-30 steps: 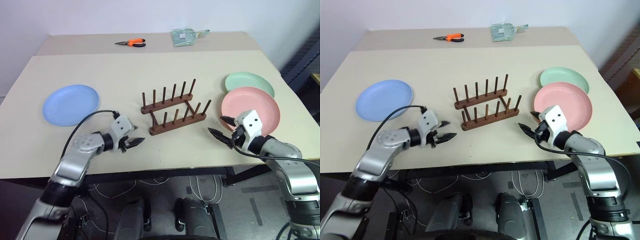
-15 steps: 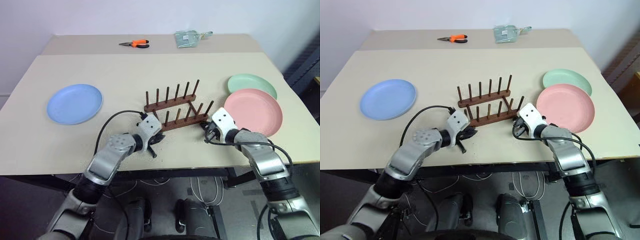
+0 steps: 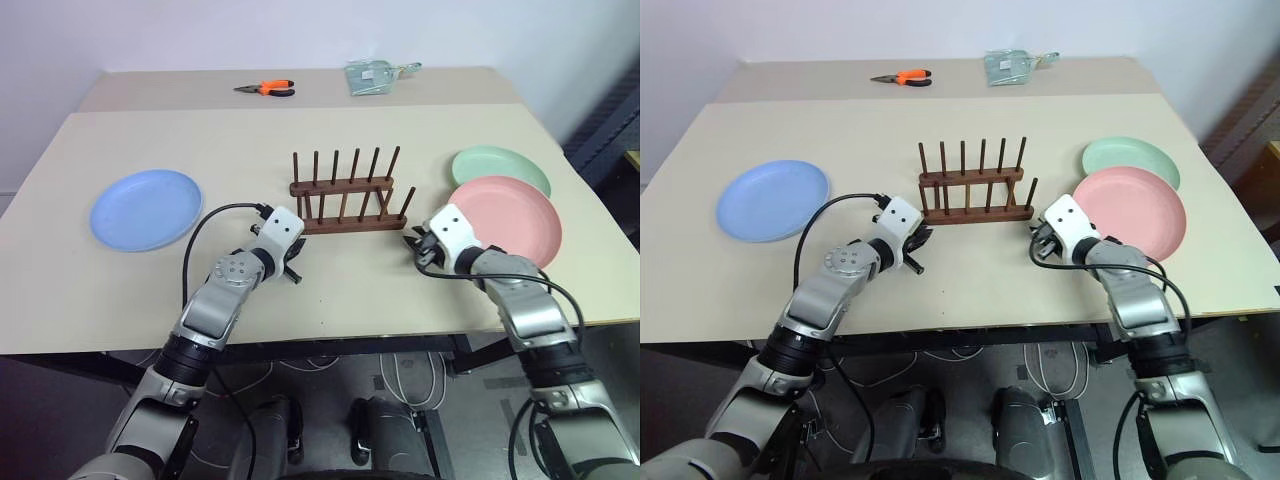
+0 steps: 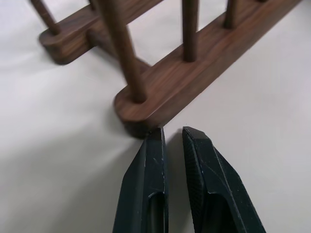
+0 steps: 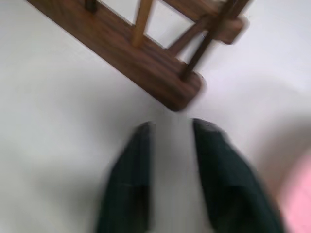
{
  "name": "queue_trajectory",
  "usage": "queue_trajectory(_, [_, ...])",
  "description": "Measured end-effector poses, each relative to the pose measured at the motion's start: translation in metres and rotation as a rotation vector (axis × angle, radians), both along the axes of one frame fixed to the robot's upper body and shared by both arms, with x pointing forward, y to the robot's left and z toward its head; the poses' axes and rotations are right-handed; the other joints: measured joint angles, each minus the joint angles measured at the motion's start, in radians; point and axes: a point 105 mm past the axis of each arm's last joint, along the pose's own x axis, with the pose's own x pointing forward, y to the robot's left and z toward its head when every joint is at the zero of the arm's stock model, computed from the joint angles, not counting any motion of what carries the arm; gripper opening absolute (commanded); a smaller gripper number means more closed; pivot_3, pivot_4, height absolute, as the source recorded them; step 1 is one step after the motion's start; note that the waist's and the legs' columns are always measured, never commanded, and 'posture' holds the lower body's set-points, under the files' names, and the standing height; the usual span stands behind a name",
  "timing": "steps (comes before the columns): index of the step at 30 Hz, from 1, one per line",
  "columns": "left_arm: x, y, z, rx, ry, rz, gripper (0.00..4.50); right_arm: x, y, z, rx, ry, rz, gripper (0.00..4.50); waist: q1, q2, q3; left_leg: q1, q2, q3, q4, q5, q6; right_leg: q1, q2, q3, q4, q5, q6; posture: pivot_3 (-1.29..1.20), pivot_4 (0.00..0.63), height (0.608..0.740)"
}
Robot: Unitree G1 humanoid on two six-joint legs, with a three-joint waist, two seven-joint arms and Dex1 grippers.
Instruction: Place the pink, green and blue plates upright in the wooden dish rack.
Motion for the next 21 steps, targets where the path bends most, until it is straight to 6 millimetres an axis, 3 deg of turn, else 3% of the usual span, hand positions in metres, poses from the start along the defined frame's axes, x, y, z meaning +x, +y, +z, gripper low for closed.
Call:
queue_trajectory(3, [-0.001,0.003,0.000,0.001,-0.002,0.001,0.57,-0.021,-0.012,0.013,-0.040,-0.041,-0.009,4.18,0.000,0.001,0.000,0.000,0.000,0.000,0.000,0.000,0.000,0.000,0.000,0.000,0.000,0.000,0.000,0.00,0.150,0.740])
queue_trajectory(7, [-0.015,0.005,-0.002,-0.002,0.008,-0.074,0.57,-0.040,-0.032,0.012,-0.141,-0.035,-0.070,4.18,0.001,0.001,0.000,0.000,0.000,0.000,0.000,0.000,0.000,0.000,0.000,0.000,-0.001,0.000,0.000,0.00,0.150,0.740])
queue_trajectory(12, [-0.045,-0.015,-0.004,-0.074,0.058,-0.289,0.57,-0.036,-0.053,-0.010,-0.224,0.008,-0.188,4.18,0.003,0.001,0.000,-0.001,0.000,0.000,0.000,0.000,0.000,-0.001,-0.001,0.000,-0.001,0.000,0.000,0.00,0.150,0.740])
queue_trajectory(15, [-0.054,-0.027,0.009,-0.120,0.040,-0.375,0.57,-0.028,-0.059,-0.012,-0.254,-0.009,-0.222,3.30,0.004,0.001,0.000,-0.001,0.000,0.000,0.000,0.000,0.000,-0.001,-0.001,0.000,-0.001,0.000,0.000,0.00,0.150,0.740])
queue_trajectory(21, [-0.056,-0.032,0.011,-0.144,0.043,-0.387,0.57,-0.022,-0.065,-0.022,-0.255,0.000,-0.260,0.29,0.005,0.001,0.000,-0.002,0.000,0.000,0.000,0.000,0.000,-0.001,0.000,0.000,-0.001,0.000,0.000,0.00,0.150,0.740])
